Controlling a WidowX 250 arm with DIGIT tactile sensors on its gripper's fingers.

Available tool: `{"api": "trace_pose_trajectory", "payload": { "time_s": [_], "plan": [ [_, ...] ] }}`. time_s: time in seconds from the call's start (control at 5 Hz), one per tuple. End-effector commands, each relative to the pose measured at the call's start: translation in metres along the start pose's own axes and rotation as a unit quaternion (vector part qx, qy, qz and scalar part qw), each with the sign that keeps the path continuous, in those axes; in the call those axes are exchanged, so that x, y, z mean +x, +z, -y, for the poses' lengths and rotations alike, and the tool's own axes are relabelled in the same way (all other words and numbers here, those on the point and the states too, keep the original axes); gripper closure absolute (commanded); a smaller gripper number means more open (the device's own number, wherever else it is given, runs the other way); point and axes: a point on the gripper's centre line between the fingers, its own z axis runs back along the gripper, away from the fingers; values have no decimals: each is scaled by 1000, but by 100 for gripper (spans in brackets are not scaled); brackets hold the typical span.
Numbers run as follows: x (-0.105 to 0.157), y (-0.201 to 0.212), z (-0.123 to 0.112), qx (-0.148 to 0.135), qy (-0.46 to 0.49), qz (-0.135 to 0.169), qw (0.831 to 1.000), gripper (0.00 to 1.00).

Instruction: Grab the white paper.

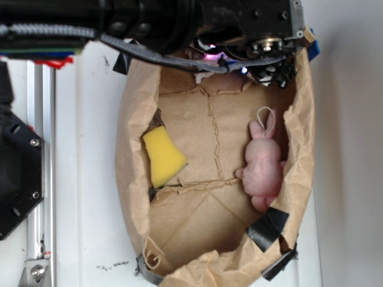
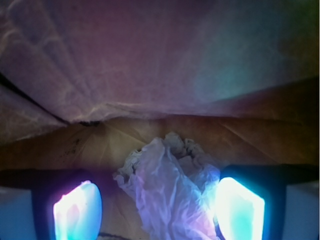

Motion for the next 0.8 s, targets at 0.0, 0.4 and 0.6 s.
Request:
{"api": "trace_pose_trajectory", "payload": {
  "time_s": [0.0,0.4,0.6],
  "plan": [
    [26,15,-13,-21,27,25,999,0],
    [24,15,-12,-21,28,28,999,0],
    [16,10,-15,-15,20,27,999,0]
  ]
}}
